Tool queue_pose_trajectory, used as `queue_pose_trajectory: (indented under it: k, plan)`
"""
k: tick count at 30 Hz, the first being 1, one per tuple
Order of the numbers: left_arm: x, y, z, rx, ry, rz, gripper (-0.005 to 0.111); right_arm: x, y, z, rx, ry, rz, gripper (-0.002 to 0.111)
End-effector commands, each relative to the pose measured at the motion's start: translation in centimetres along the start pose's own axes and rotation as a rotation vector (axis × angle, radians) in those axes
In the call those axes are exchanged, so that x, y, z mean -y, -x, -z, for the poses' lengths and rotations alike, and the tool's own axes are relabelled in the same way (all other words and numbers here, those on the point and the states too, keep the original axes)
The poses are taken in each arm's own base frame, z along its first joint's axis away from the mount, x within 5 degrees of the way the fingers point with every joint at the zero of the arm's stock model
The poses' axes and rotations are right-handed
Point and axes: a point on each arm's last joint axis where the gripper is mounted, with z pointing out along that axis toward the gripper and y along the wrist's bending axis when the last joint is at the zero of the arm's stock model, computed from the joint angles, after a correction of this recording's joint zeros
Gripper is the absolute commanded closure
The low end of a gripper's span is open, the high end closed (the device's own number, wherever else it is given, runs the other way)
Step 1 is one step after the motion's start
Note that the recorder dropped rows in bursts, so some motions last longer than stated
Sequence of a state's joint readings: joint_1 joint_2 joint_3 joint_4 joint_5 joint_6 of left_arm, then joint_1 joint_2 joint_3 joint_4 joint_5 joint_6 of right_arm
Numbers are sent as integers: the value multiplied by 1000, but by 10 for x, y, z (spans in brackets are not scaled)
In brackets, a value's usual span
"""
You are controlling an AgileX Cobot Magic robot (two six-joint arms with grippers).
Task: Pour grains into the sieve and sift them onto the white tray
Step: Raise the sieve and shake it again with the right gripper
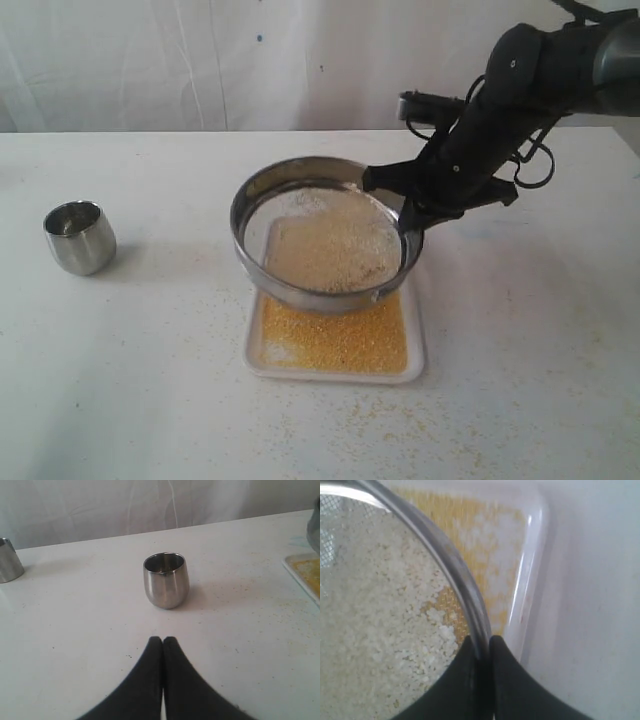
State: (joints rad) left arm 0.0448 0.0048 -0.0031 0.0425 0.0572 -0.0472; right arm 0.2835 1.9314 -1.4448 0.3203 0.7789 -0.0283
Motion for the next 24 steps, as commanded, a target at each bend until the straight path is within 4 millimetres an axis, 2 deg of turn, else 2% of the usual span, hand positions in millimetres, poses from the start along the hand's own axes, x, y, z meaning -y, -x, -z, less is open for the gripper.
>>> queue_pose_trajectory:
  k: [1, 2, 4, 7, 8, 9, 10, 12, 18, 21, 24]
  plan:
    - [0, 0, 0, 7, -1, 7, 107, -1, -4, 10, -68, 38, -97, 108]
    - [0, 0, 0, 7, -1, 7, 107, -4, -13, 10, -158, 39, -68, 108]
    - [0, 0, 0, 7, -1, 7, 107, -6, -18, 7, -182, 38, 22, 108]
    - [0, 0, 0, 7, -1, 7, 107, -3, 0, 4, 11, 10, 48, 108]
    - [0, 0, 0, 7, -1, 7, 107, -1, 3, 4, 35, 19, -25, 108]
    - [0, 0, 0, 7, -1, 7, 107, -2, 0, 4, -2, 28, -58, 108]
    - [0, 0, 0, 7, -1, 7, 107, -4, -12, 5, -124, 36, -43, 108]
    - [0, 0, 0, 7, -1, 7, 107, -4, -17, 3, -162, 17, 71, 108]
    - [0, 0, 0, 7, -1, 7, 107, -3, -2, 2, 0, 9, 26, 108]
    - [0, 0, 0, 7, -1, 7, 107, -3, 0, 2, 27, 8, 26, 108]
    - [0, 0, 0, 7, -1, 7, 107, -5, -23, 4, -228, 28, 22, 108]
